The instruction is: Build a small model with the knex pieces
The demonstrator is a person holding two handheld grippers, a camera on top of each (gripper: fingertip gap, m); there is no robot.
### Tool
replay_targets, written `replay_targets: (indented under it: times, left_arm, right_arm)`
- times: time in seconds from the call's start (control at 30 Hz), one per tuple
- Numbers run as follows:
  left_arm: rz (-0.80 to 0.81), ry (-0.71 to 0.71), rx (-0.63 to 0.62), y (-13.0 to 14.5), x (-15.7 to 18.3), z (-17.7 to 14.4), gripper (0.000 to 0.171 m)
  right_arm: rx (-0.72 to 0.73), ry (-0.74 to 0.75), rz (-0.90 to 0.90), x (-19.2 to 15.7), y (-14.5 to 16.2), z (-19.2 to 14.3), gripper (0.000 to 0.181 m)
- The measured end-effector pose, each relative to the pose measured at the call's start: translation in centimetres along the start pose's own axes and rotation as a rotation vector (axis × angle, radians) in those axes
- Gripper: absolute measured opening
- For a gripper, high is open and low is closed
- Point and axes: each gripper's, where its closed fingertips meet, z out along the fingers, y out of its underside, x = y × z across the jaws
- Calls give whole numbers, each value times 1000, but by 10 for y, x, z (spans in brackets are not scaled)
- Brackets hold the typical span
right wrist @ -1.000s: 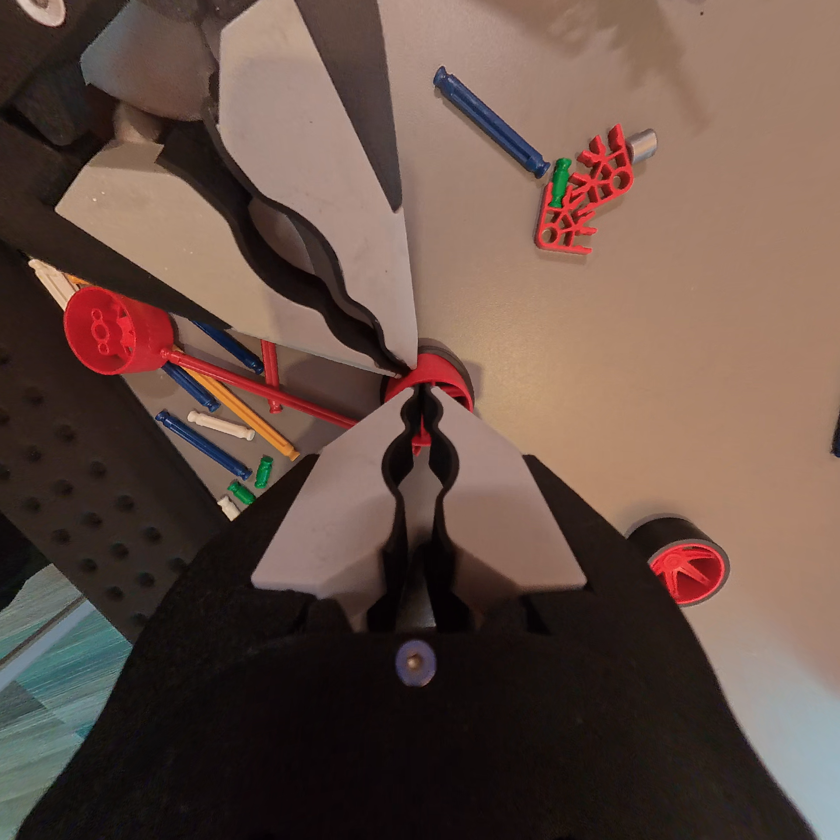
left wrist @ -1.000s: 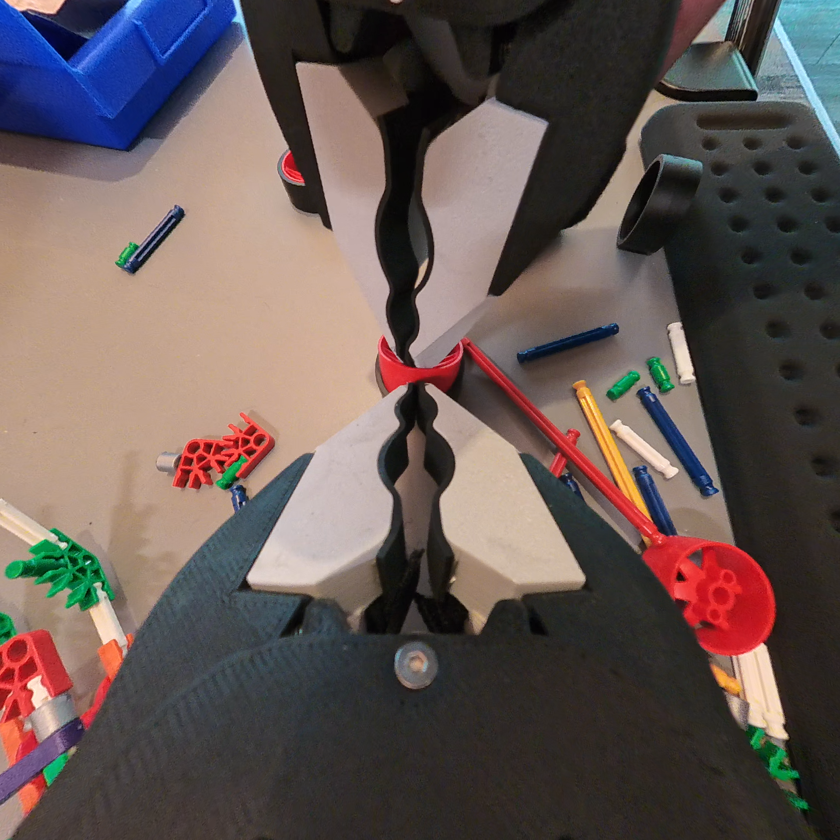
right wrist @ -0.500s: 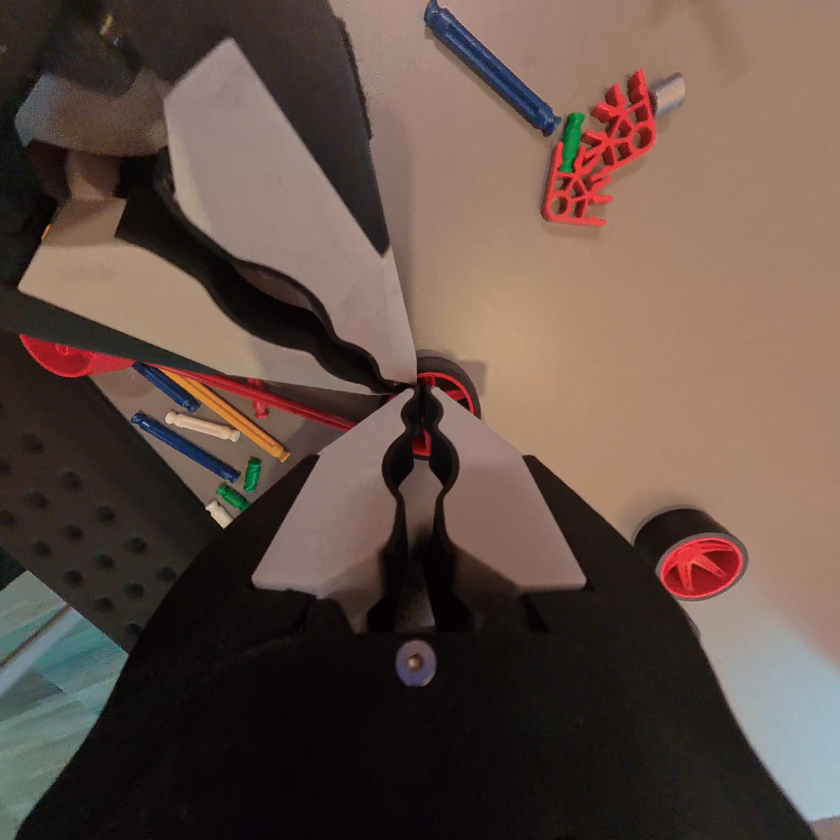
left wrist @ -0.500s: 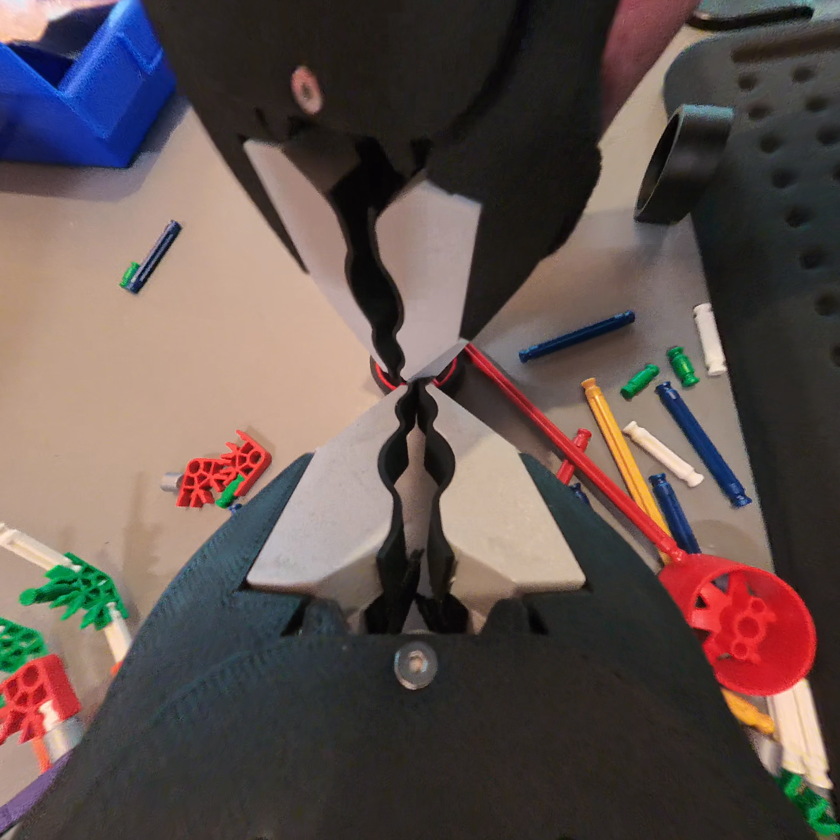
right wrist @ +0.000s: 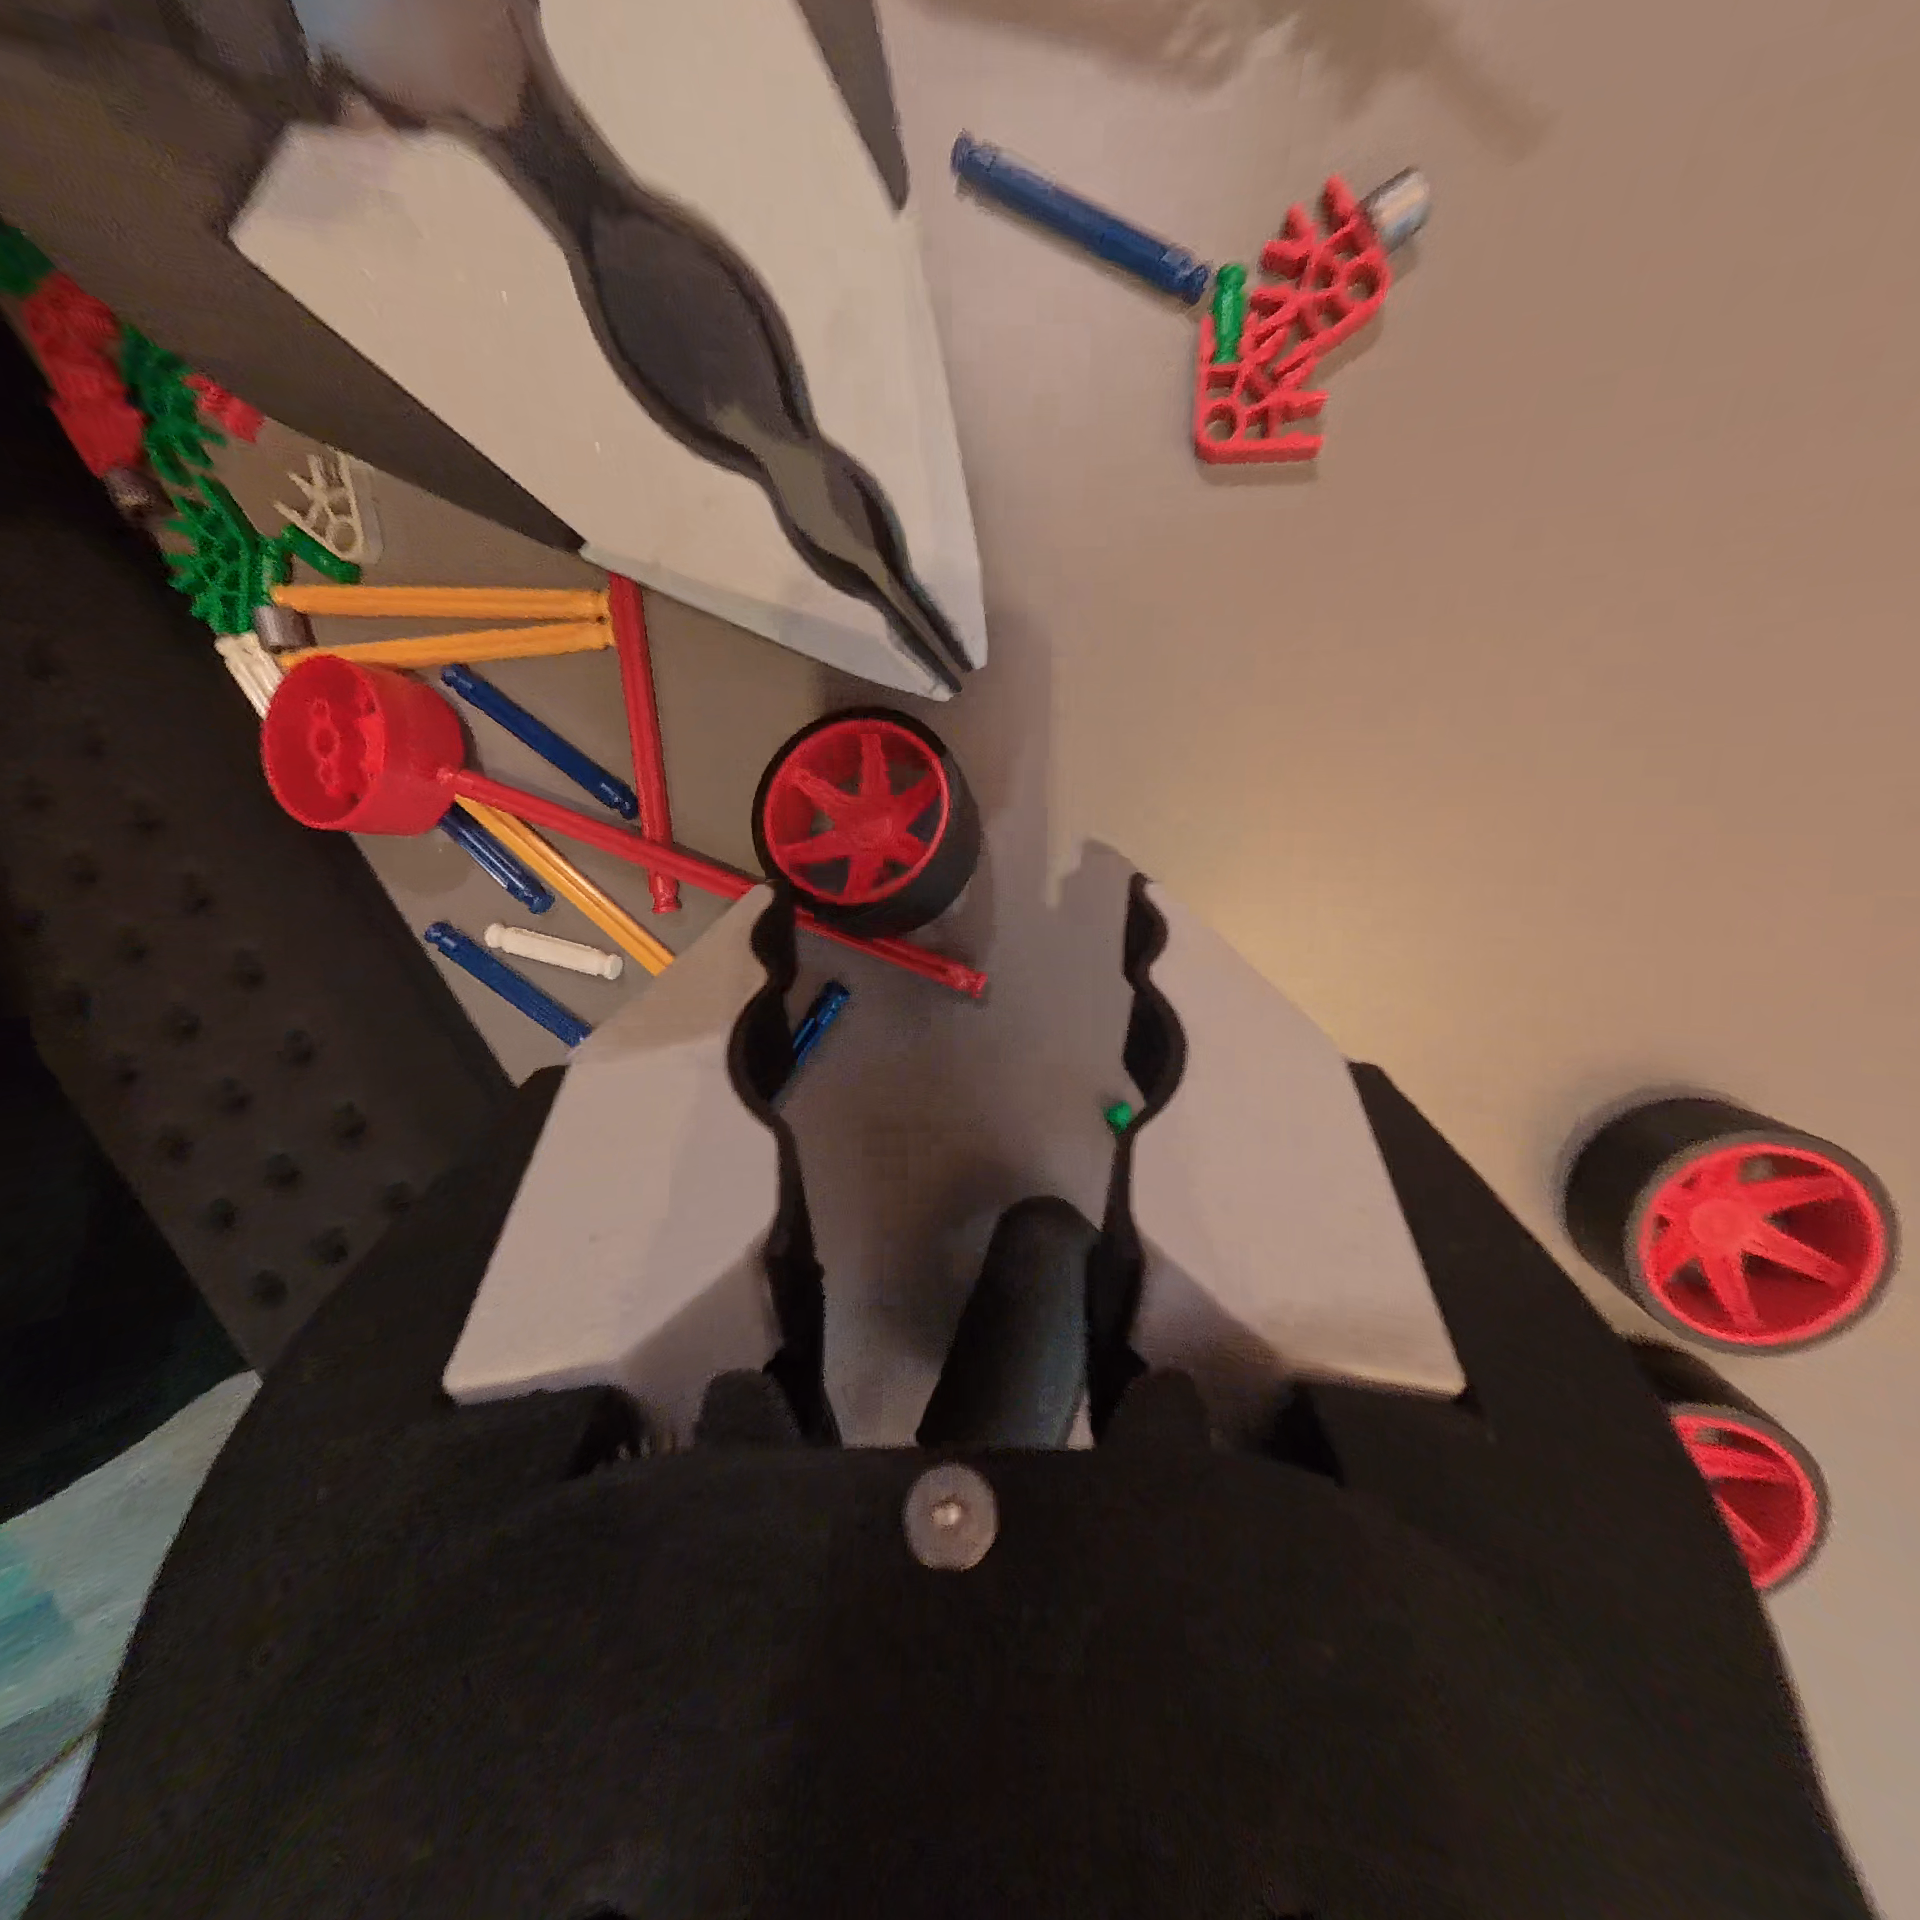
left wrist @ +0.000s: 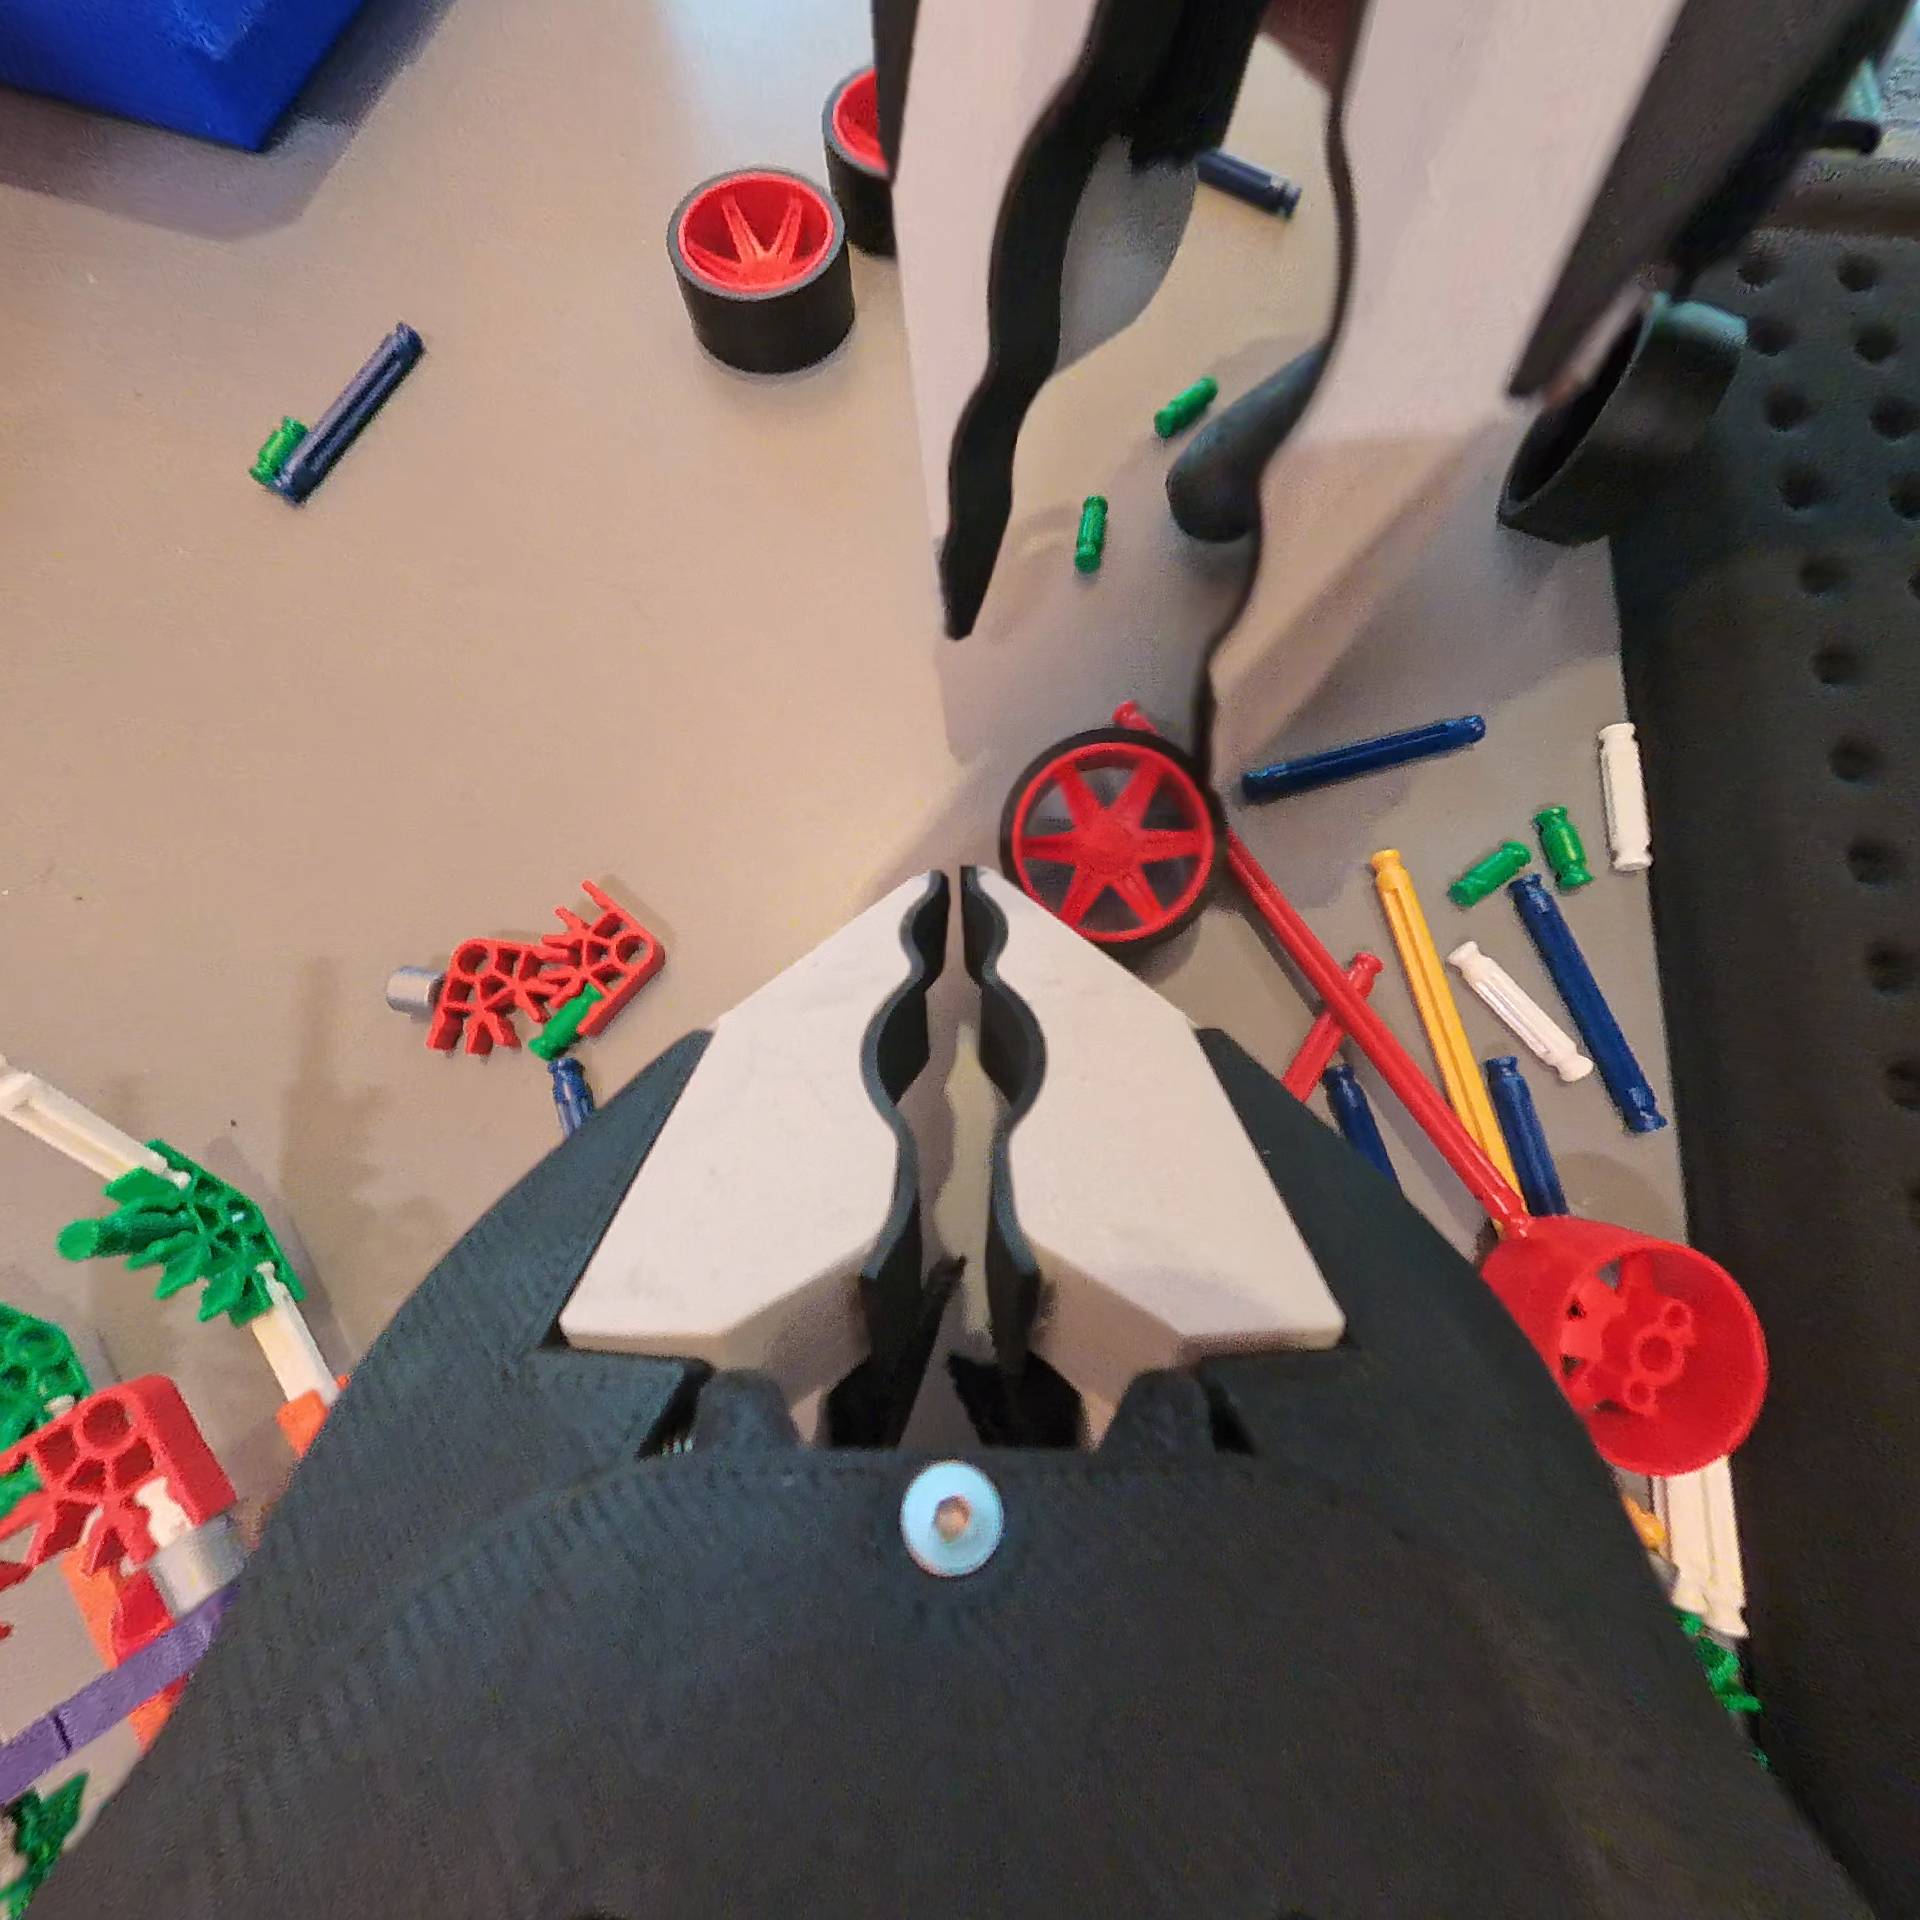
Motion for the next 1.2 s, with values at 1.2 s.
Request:
replay_targets:
  times: [1.2]
  left_arm:
    - [-151,144,-75,39,98,-79,60]
  right_arm:
    - [244,291,200,127,59,-110,60]
